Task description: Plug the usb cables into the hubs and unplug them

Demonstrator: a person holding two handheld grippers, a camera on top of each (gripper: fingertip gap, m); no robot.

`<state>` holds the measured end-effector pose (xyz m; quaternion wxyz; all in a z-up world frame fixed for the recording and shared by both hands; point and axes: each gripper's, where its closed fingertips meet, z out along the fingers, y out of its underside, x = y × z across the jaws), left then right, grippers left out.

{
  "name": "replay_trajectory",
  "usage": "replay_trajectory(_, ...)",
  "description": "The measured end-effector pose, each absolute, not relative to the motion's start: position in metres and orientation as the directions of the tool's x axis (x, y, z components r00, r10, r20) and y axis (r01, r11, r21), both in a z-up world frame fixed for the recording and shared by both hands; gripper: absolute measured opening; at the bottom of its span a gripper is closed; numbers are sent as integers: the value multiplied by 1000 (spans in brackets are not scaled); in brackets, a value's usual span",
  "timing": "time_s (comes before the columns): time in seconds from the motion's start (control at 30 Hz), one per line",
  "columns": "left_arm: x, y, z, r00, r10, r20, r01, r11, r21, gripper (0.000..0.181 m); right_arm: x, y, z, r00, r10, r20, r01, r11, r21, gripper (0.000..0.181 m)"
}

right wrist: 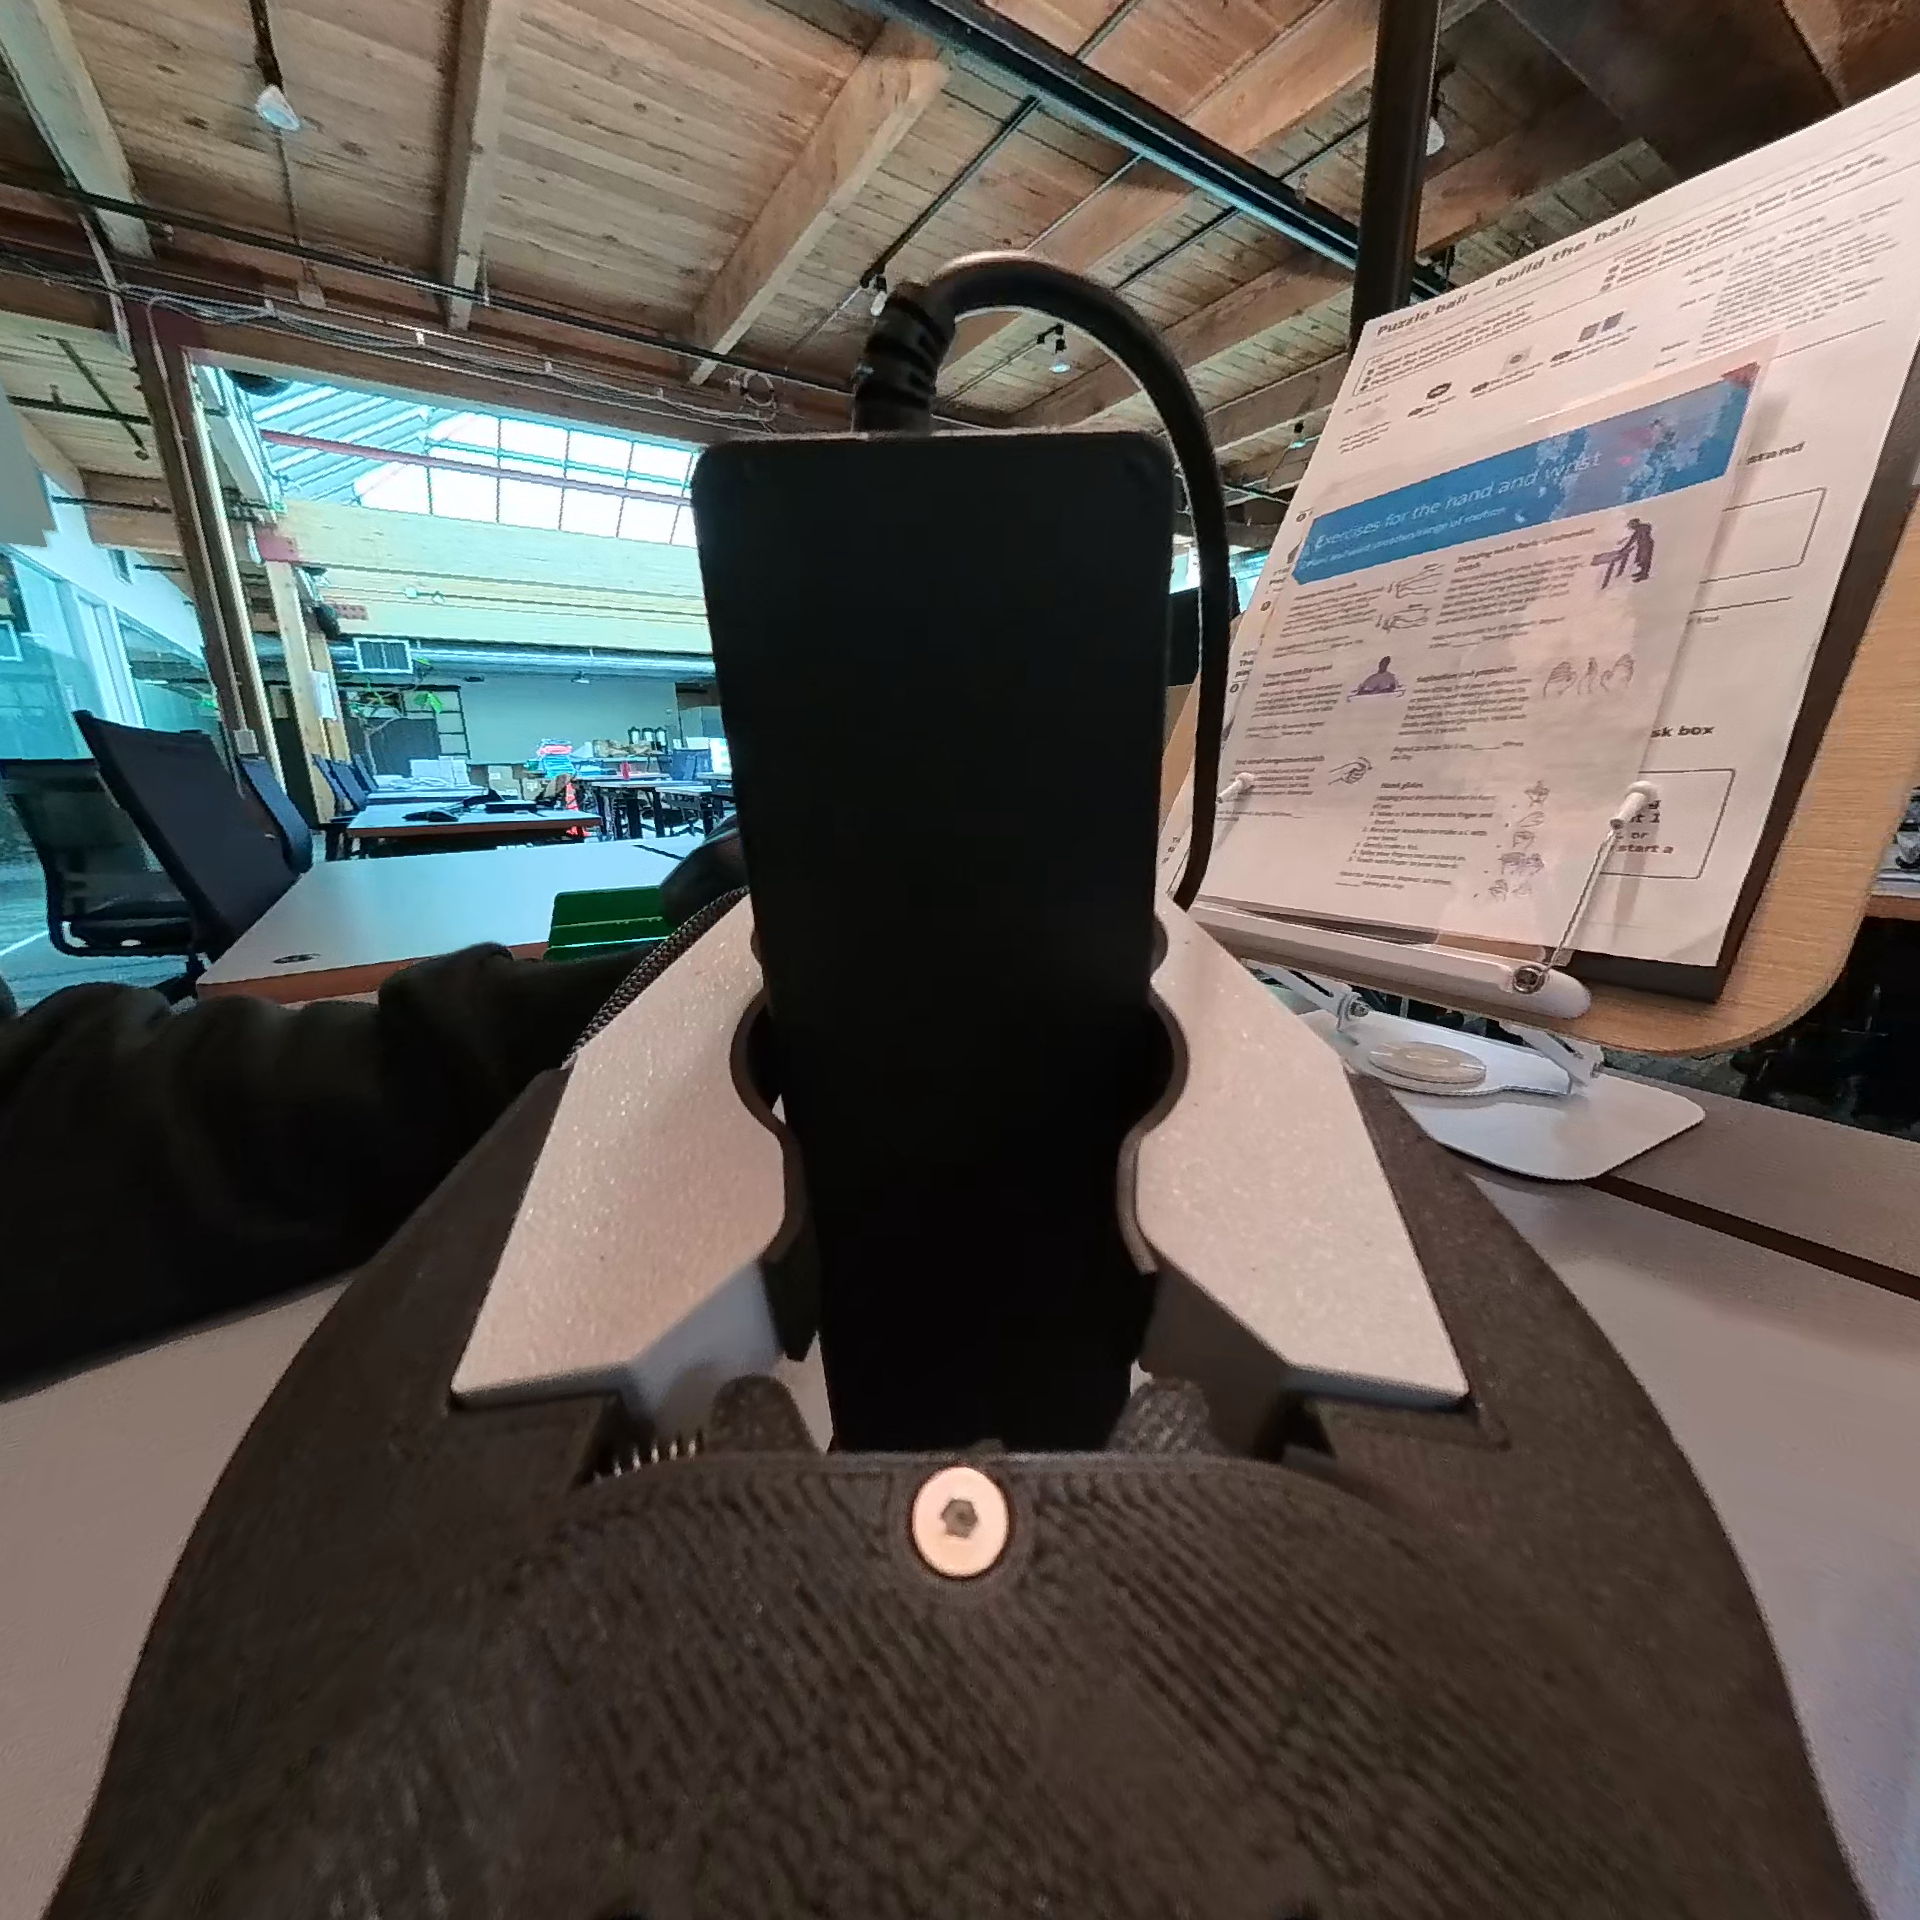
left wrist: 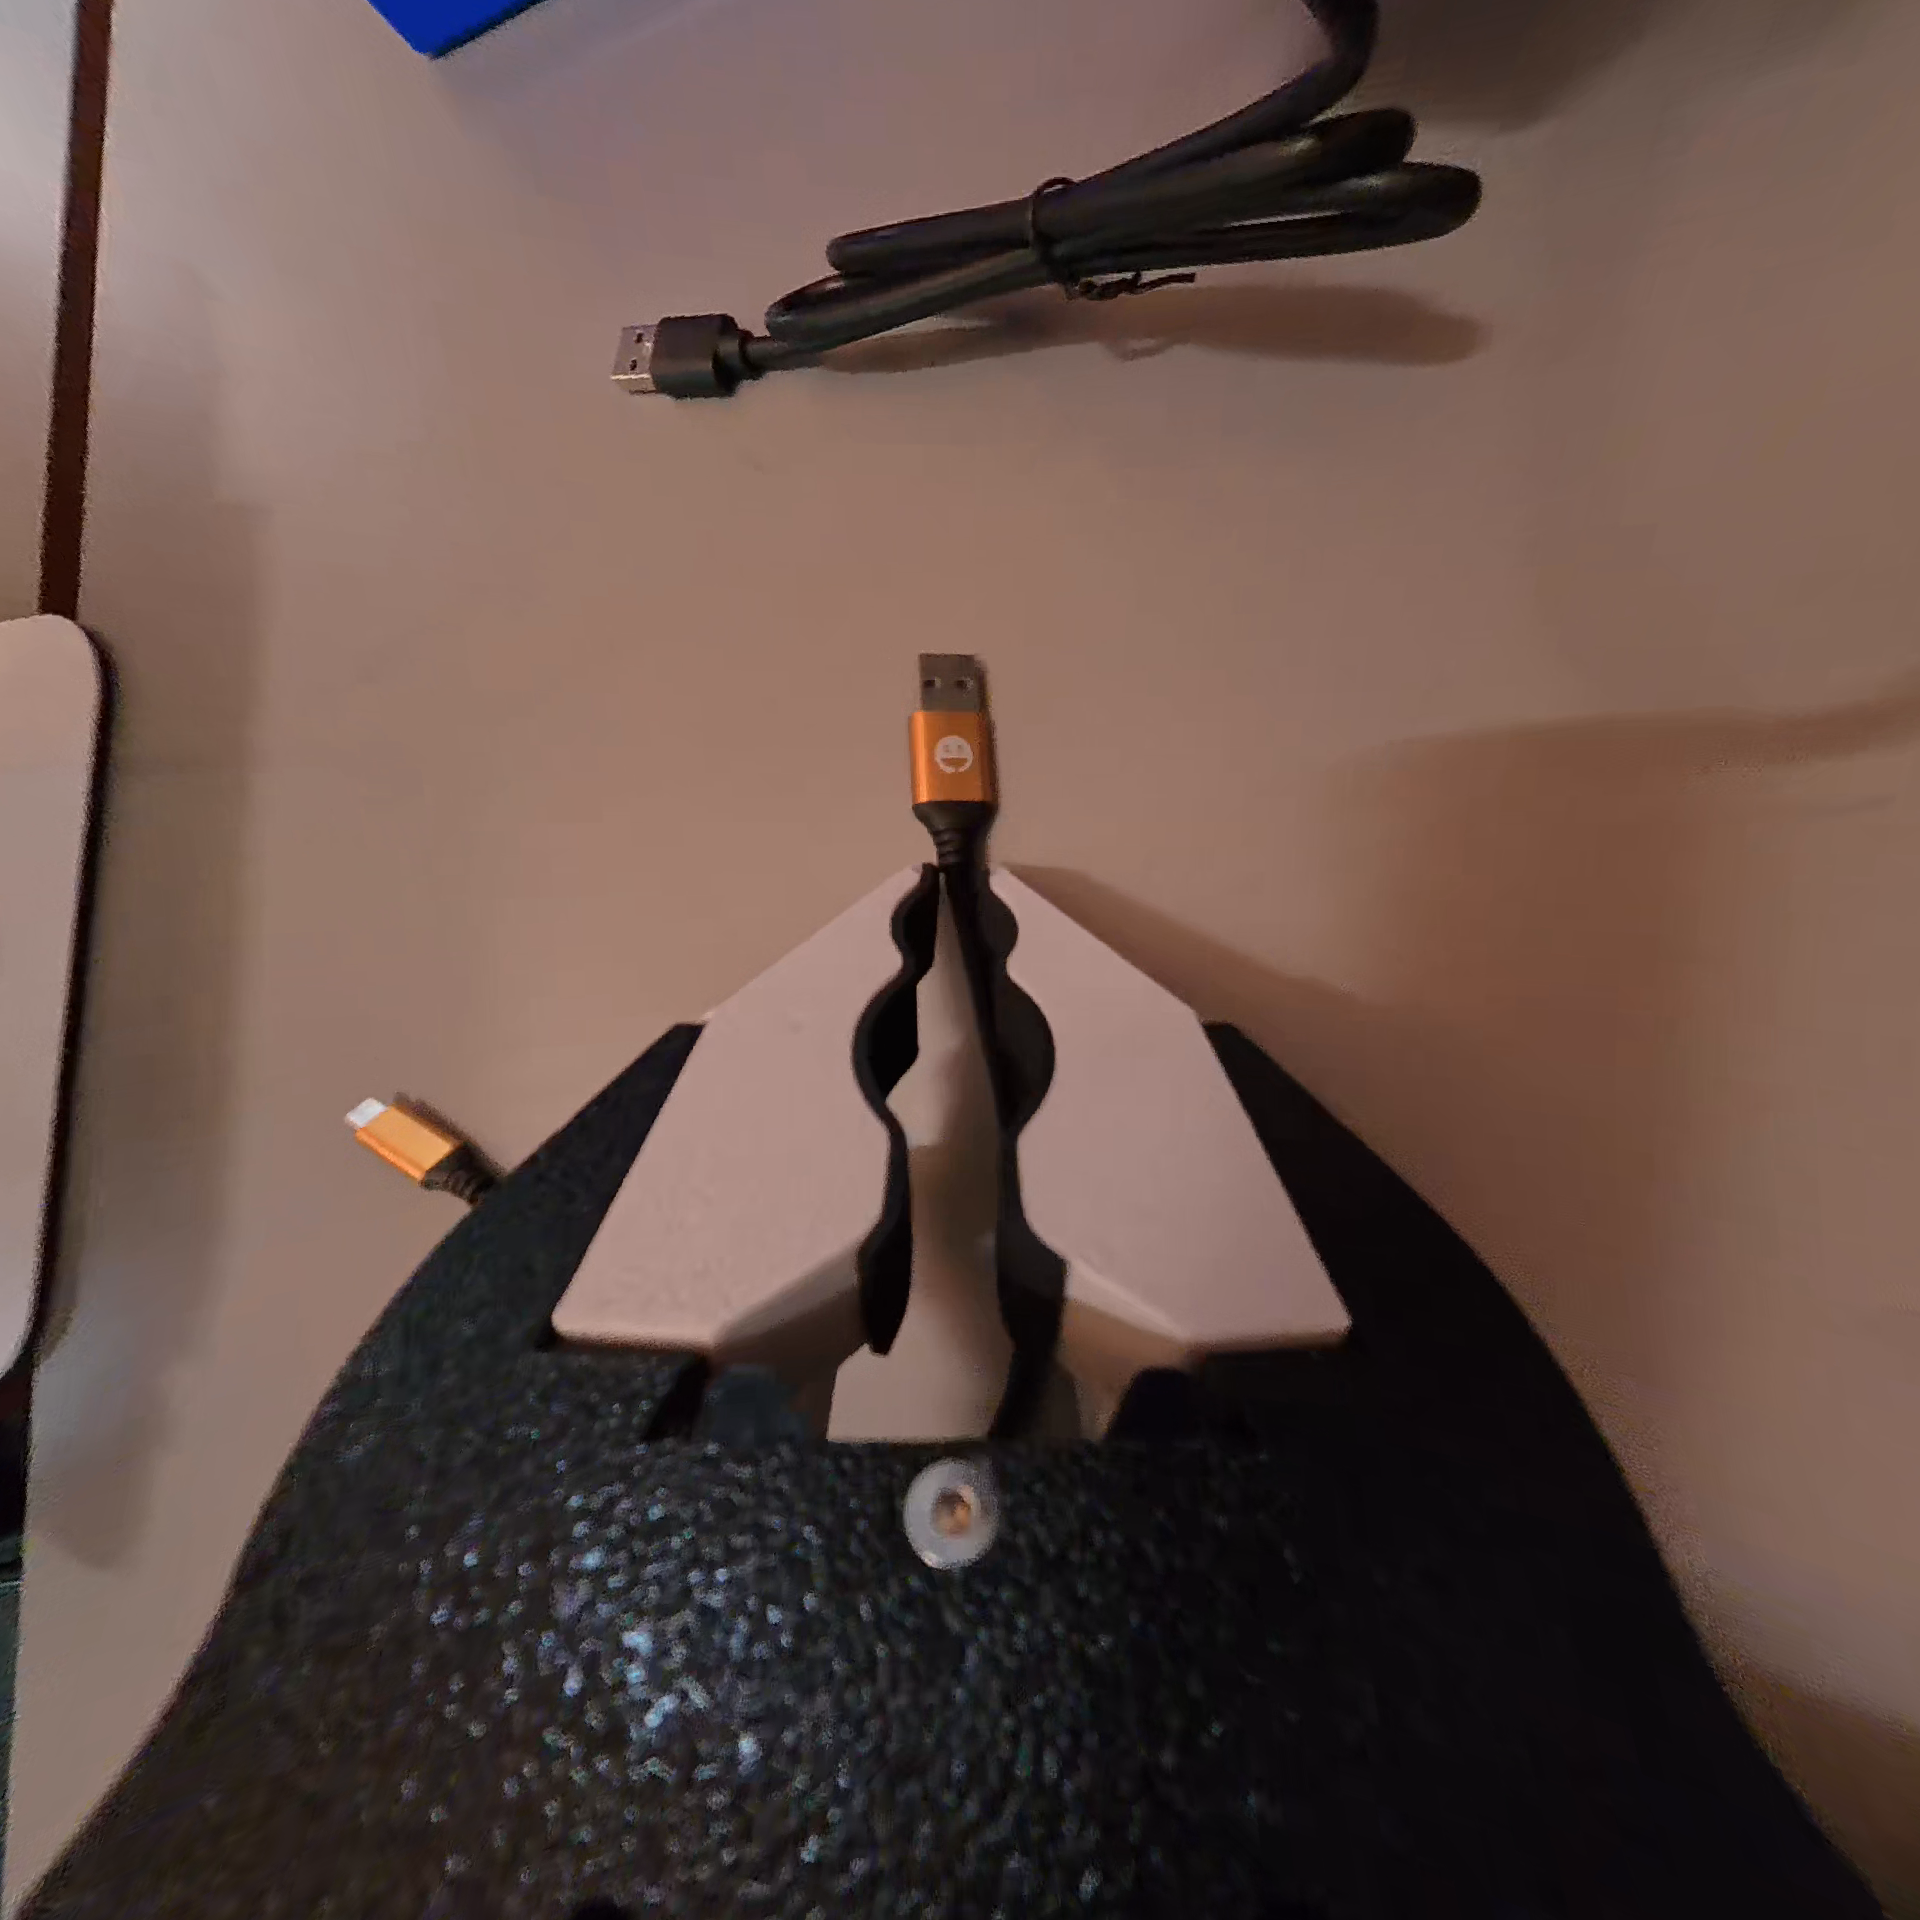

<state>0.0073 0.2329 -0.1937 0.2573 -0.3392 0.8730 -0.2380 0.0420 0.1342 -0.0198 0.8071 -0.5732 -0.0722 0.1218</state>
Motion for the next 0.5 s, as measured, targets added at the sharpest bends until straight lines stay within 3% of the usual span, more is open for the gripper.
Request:
replay_trajectory(0.03,10,233,-194,-629,-715,-304,-463,659,-592,4,42,134,-20,960,279,-23,-114,313,-943,64)
replay_trajectory(0.2,26,237,-194,-555,-769,-316,-460,600,-654,1,41,135,-21,959,283,-19,-109,307,-945,64)
replay_trajectory(0.33,29,244,-192,-473,-858,-201,-561,469,-681,1,32,136,-25,947,321,7,-88,281,-956,64)
replay_trajectory(0.5,12,237,-124,-439,-895,-82,-575,350,-739,1,12,137,-34,909,415,33,-71,231,-970,64)
